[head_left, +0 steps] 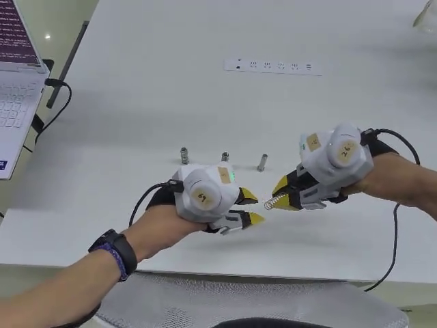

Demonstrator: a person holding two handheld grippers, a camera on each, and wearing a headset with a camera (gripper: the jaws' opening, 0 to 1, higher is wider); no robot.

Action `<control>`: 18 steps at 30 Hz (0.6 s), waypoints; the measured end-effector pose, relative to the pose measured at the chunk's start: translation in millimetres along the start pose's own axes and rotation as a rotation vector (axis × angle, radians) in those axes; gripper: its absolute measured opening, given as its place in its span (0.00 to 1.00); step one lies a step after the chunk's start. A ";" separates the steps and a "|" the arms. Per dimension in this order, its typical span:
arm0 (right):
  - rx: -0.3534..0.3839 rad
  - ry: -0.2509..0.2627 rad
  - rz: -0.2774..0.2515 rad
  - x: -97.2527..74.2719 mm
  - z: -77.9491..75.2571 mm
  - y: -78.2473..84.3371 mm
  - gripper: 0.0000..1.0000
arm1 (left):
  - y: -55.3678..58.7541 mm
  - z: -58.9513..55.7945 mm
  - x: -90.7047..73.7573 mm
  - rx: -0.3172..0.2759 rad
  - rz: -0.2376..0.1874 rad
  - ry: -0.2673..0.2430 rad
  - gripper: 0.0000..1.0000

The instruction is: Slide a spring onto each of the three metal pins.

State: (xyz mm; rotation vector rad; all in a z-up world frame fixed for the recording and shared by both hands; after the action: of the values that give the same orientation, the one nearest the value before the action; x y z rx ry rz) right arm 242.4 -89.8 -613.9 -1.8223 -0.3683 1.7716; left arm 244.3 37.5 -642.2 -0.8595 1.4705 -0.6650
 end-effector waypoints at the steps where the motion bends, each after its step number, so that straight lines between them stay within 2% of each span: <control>1: 0.000 0.001 0.003 -0.4 -0.6 1.0 0.08 | 1.1 1.3 -2.3 -0.008 -0.001 -0.007 0.13; 18: 0.038 0.041 0.047 -4.1 -14.6 19.0 0.08 | 16.4 17.5 -39.0 -0.099 -0.030 -0.114 0.21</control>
State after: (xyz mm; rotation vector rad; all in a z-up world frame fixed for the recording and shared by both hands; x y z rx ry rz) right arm 252.8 -110.3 -621.8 -1.8515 -0.2762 1.7576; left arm 258.8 80.3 -635.3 -0.9822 1.3995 -0.5599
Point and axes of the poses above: the centre of the closed fingertips' face, and the gripper's own axes: x roughly forward along the fingers, z roughly to its left, y roughly out of its underside, the point moved 8 cm from there along -x, roughly backward along the fingers, and after that the axes turned 4 degrees about -x, right-handed, at the moved point
